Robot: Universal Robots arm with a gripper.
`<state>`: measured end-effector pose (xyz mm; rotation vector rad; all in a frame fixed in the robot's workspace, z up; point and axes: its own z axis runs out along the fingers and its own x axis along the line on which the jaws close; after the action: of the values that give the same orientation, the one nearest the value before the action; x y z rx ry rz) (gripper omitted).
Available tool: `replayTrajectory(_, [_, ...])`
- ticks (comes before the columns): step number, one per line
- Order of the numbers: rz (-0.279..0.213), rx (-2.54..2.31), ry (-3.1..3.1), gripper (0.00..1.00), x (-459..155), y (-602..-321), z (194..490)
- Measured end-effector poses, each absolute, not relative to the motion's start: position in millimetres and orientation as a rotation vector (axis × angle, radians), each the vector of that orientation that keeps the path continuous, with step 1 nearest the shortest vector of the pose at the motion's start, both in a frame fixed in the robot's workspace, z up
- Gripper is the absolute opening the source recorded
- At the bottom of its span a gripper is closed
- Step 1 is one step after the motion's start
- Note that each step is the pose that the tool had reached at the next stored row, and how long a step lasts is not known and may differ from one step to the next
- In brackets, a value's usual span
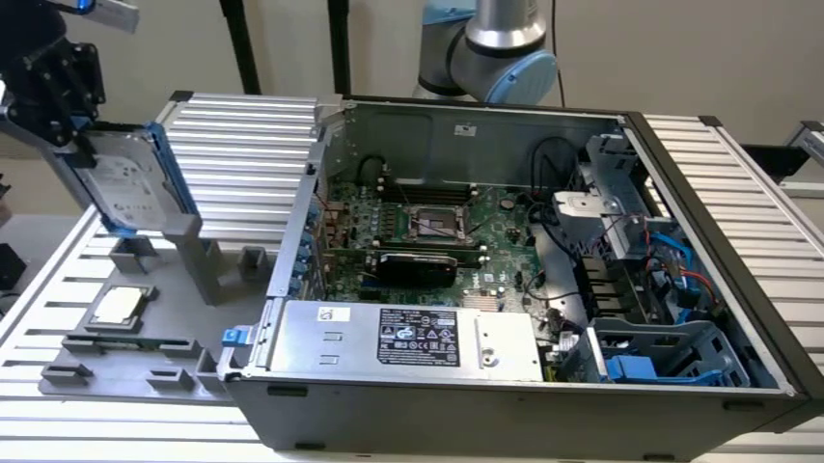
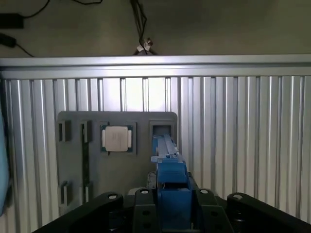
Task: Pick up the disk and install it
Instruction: 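Pick up the disk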
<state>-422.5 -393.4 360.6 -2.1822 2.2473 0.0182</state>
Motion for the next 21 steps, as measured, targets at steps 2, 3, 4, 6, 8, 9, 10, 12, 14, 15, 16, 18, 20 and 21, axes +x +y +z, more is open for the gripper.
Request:
replayTrajectory(2, [0.018, -2.182, 2.247, 0.00, -420, -393, 370])
replayTrajectory(3, [0.018, -2.182, 2.247, 0.00, -418, -393, 374])
replayTrajectory(4, [0.018, -2.182, 2.247, 0.00, -416, -393, 379])
replayTrajectory(6, [0.020, -2.182, 2.246, 0.00, -410, -393, 387])
replayTrajectory(8, [0.021, -2.182, 2.245, 0.00, -403, -393, 394])
replayTrajectory(9, [0.023, -2.182, 2.244, 0.00, -400, -393, 398])
replayTrajectory(10, [0.024, -2.181, 2.243, 0.00, -396, -393, 401])
replayTrajectory(12, [0.028, -2.180, 2.241, 0.00, -388, -393, 409])
replayTrajectory(14, [0.031, -2.179, 2.239, 0.00, -380, -393, 416])
replayTrajectory(15, [0.033, -2.179, 2.238, 0.00, -376, -393, 420])
replayTrajectory(16, [0.035, -2.178, 2.237, 0.00, -372, -393, 424])
replayTrajectory(18, [0.038, -2.177, 2.235, 0.00, -363, -394, 432])
replayTrajectory(20, [0.042, -2.175, 2.233, 0.00, -354, -394, 440])
replayTrajectory(21, [0.044, -2.175, 2.232, 0.00, -349, -394, 445])
